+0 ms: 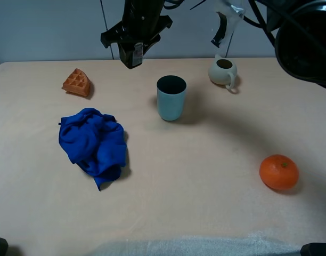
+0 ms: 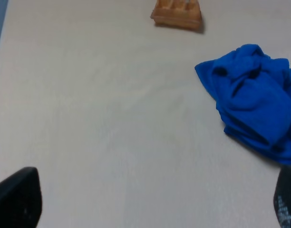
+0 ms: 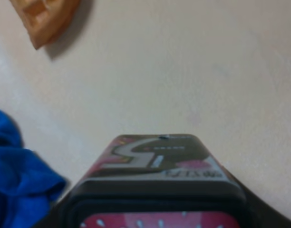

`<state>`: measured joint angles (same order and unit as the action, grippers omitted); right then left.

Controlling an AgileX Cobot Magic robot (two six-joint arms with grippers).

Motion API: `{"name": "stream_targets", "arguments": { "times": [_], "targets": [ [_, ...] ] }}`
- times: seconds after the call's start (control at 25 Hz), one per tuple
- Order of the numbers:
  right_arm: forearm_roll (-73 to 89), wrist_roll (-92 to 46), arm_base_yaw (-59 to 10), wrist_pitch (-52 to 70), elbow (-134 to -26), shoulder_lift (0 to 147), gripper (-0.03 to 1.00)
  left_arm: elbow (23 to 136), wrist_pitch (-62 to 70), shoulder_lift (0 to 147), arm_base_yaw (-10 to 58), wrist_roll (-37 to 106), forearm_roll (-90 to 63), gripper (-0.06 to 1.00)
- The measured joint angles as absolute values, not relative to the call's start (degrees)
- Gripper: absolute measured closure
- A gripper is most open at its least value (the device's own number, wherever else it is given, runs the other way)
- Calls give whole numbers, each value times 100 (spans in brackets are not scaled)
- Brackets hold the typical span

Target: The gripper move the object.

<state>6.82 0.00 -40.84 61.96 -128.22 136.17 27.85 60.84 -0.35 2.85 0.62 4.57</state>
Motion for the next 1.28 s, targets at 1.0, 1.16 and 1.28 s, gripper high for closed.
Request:
{"name": "stream_targets", "arguments": {
  "times": [1.0,1.16,1.28],
  "targets": [
    [377,-343,-4084,5999,-12822,14469,61,2785,6084,-35,285,62,457,-5],
    [371,-373,-4084,5908,-12822,14577,61,2785,6084,-35,285,62,457,-5],
    [354,-434,-4084,5896,-12822,14626,61,2785,6084,-35,285,62,457,-5]
  ]
}}
